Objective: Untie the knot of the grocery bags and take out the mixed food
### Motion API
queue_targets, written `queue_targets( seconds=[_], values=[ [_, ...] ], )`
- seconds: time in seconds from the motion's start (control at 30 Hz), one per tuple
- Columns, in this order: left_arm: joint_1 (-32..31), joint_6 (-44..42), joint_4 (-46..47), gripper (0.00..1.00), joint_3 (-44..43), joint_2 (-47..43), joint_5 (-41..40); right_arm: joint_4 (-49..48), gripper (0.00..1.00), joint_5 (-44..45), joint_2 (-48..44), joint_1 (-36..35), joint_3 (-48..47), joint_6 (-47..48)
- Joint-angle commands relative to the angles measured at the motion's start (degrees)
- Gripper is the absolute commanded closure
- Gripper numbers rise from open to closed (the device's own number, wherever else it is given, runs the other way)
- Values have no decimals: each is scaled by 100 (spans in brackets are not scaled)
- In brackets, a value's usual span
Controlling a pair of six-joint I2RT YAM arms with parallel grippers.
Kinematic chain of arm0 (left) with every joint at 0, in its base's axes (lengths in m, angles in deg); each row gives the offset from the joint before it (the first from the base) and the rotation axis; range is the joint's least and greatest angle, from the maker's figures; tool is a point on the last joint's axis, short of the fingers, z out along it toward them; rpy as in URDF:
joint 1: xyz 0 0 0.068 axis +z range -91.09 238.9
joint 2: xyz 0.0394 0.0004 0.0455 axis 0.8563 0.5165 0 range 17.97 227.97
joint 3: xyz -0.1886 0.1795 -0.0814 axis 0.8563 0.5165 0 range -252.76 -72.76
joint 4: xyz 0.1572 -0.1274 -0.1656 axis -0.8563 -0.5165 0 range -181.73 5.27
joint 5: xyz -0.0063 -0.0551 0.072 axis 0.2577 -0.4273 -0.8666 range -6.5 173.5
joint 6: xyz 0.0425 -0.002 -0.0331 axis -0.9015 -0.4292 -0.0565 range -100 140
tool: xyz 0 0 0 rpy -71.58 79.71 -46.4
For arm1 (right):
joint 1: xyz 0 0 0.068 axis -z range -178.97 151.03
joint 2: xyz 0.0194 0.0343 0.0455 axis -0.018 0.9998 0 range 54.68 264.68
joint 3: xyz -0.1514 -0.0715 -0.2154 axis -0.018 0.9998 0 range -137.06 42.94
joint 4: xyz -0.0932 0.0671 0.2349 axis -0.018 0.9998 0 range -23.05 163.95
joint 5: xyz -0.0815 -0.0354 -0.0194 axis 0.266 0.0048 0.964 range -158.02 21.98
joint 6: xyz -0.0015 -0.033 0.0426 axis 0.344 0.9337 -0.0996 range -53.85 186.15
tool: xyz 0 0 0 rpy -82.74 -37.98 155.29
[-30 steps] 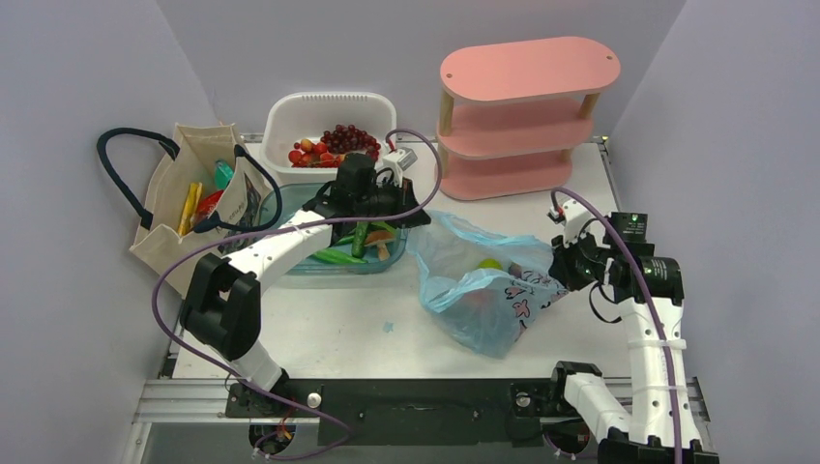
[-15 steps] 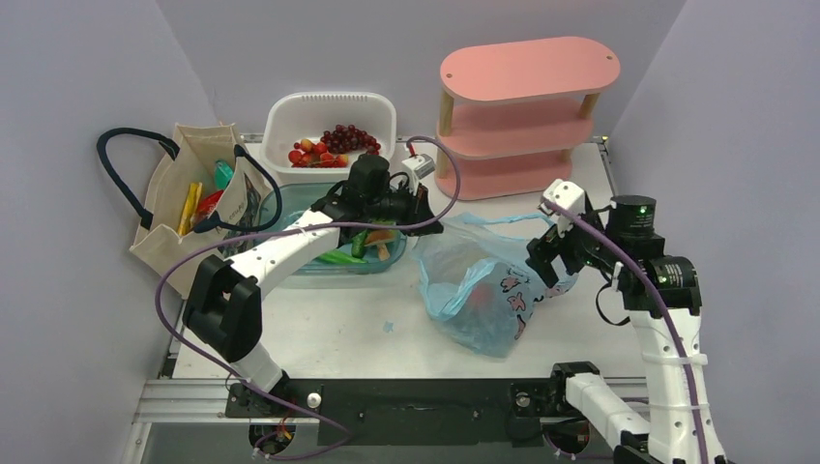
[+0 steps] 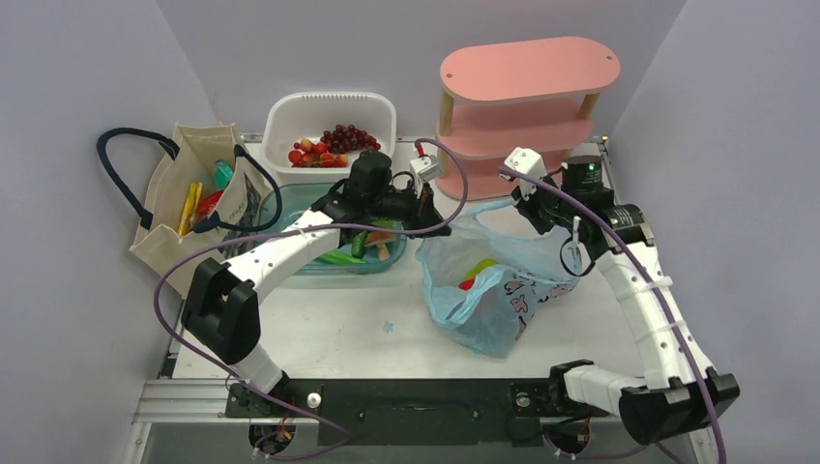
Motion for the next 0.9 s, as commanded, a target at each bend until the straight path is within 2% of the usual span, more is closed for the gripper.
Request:
queue_targets(
  seconds=[0.0,0.17,0.27,0.4,0.47,0.53,0.63,0.67,0.7,0.73,0.77,0.87],
  values=[
    [-72,-386,646,100,-68,-535,679,-451,100,-137,454,316,-135,-259],
    [-94,-162,1319,100,-200,-619,547,-299,100,-320,752,545,528,-165],
    [-109,-92,1473,100,-442,-393,21,-139,100,-373,735,553,1015,-36],
    [-85,16,1300,100,-981,205,-925,63,100,-440,682,647,779,-156],
    [-34,250,1145,100,-1262,511,-1446,171,95,-480,708,875,327,-225],
    [68,596,838,100,-1557,796,-1718,419,83,-539,818,1116,-260,-169],
    [349,1035,667,98,-1826,1048,-1489,1153,61,-777,798,1228,-942,45],
    [457,1200,683,88,-1821,1083,-1383,1276,56,-847,683,1203,-1102,99],
    [506,1256,694,80,-1800,1083,-1160,1442,45,-975,604,1174,-1133,89],
    [578,1302,665,68,-1786,1031,-1069,1520,39,-999,395,1042,-1114,14],
    [610,1293,654,65,-1754,978,-970,1531,27,-969,289,949,-1073,-33],
    [760,1081,105,61,-1620,564,-934,1357,20,-796,-361,201,-716,-383]
  ],
)
